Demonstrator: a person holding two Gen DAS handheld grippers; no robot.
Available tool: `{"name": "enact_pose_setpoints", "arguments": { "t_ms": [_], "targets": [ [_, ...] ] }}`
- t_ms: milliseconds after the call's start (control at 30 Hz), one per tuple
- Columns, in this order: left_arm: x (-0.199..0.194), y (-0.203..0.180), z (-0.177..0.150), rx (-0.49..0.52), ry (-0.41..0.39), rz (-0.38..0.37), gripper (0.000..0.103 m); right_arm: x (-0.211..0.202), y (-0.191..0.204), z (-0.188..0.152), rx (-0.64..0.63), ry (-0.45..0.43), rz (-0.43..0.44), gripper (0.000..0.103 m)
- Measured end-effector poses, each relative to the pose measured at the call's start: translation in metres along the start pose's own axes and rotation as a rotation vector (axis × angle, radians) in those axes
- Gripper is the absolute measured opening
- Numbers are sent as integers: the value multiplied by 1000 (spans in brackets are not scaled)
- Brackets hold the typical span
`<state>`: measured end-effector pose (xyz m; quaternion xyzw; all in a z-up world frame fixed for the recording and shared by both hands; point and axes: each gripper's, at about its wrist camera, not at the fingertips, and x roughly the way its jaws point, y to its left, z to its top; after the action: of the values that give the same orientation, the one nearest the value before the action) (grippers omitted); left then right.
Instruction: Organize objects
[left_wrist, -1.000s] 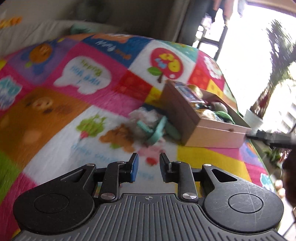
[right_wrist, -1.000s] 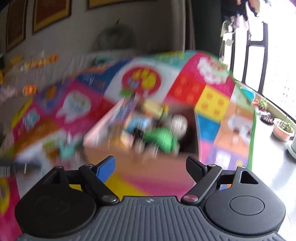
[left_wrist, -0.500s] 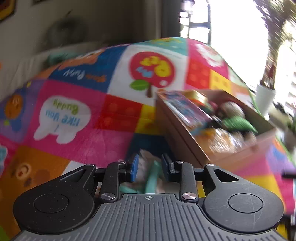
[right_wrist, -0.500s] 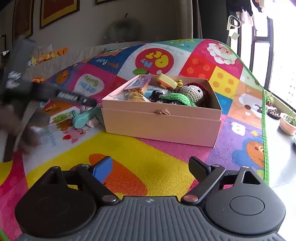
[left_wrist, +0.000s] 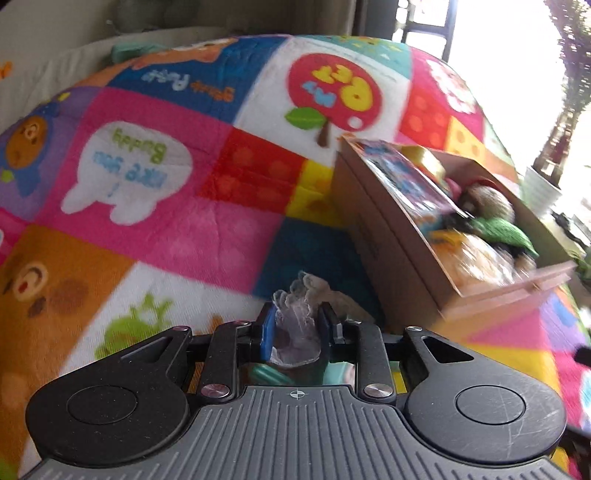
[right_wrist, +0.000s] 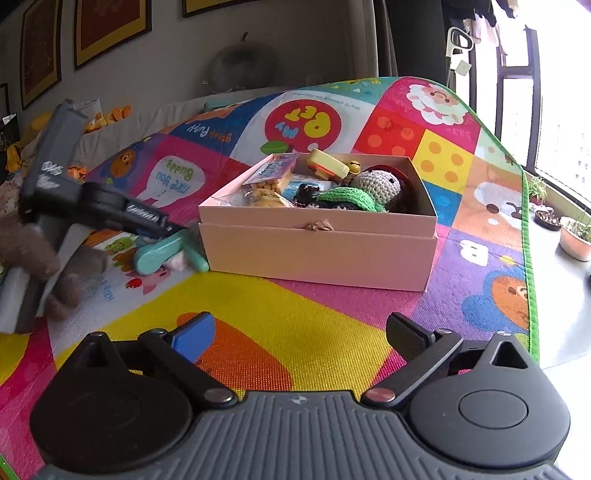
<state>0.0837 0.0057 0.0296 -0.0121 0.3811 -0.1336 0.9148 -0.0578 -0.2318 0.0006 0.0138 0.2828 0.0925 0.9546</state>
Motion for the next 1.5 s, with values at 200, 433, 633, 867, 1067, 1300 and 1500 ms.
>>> {"name": "enact_pose_setpoints", "arguments": {
  "t_ms": [200,433,633,867,1067,1300,1500],
  "targets": [
    [-29,-16,-33,49,39,-113,28,0,-2,0,13,-2,-6,100],
    [-66,-28,-61,85,26,-191,29,-1,-2,0,16,-7,-11,100],
    [-126,5,-55,-82,-198,-115,29,0,0,11,68,33,81,100],
    [-146,24,-72,-115,-208,-92,29,35,45,47,74,151,304,93],
    [-145,24,-93,-57,-169,-140,29,69,94,47,-57,260,304,40],
    [-142,-1,-105,27,-139,-224,29,50,64,52,-43,177,141,27],
    [-131,-29,-108,114,-112,-269,29,9,-2,38,12,120,-19,27]
  ]
}}
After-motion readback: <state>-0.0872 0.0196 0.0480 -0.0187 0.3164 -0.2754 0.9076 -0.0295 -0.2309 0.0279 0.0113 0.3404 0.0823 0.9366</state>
